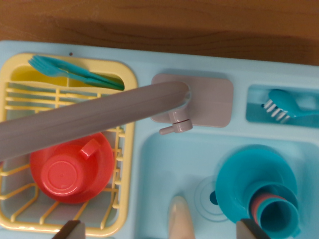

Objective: Pick detergent from the sink

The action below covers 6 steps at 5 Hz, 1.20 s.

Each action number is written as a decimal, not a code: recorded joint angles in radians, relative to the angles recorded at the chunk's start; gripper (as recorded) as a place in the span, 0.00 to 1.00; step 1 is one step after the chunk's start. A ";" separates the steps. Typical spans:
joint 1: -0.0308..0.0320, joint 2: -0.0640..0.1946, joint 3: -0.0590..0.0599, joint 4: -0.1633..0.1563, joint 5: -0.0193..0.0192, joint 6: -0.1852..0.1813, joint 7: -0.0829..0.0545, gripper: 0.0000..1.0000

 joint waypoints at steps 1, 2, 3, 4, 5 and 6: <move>0.0000 0.000 0.000 0.000 0.0000 0.000 0.000 0.00; -0.0032 -0.001 -0.004 -0.044 0.0066 -0.043 -0.020 0.00; -0.0032 -0.001 -0.004 -0.044 0.0066 -0.043 -0.020 0.00; -0.0066 -0.002 -0.008 -0.089 0.0133 -0.087 -0.040 0.00; -0.0066 -0.002 -0.008 -0.089 0.0133 -0.087 -0.040 0.00; -0.0098 -0.003 -0.012 -0.133 0.0199 -0.130 -0.059 0.00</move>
